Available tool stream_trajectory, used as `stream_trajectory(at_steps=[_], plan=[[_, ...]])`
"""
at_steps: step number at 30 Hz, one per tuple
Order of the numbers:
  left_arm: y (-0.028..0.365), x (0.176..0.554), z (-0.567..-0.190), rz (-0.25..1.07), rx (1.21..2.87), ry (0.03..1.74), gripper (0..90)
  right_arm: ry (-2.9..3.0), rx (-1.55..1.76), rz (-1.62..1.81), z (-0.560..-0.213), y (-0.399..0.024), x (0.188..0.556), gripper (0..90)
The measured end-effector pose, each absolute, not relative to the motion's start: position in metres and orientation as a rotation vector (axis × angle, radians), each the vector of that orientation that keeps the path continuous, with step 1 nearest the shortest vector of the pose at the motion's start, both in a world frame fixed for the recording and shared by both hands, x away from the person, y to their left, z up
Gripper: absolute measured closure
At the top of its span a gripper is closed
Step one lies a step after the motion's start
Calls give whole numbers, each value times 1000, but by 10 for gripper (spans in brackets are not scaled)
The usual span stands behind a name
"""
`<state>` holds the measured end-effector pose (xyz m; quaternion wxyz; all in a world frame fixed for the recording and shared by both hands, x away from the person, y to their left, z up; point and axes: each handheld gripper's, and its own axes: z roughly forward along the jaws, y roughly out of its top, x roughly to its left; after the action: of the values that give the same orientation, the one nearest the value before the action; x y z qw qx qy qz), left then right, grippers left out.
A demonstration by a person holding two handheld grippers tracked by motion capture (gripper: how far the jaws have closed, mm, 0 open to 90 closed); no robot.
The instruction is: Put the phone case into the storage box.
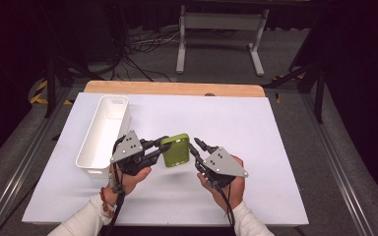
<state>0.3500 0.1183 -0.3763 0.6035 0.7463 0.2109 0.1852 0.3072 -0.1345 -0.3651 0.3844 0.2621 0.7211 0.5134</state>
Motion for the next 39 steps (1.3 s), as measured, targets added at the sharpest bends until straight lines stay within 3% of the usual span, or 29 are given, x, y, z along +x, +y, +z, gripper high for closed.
stream_trajectory(at_steps=[14, 20, 29, 39], plan=[[120, 351, -375, 437, 1738, 487, 775, 1852, 682, 1304, -367, -146, 308, 647], [121, 351, -375, 439, 1737, 487, 775, 1858, 681, 1307, -368, -150, 308, 569], [122, 351, -375, 439, 1748, 473, 775, 1873, 662, 1305, -371, -160, 308, 379], [122, 350, -375, 441, 1742, 473, 775, 1851, 670, 1277, -379, -175, 306, 245]])
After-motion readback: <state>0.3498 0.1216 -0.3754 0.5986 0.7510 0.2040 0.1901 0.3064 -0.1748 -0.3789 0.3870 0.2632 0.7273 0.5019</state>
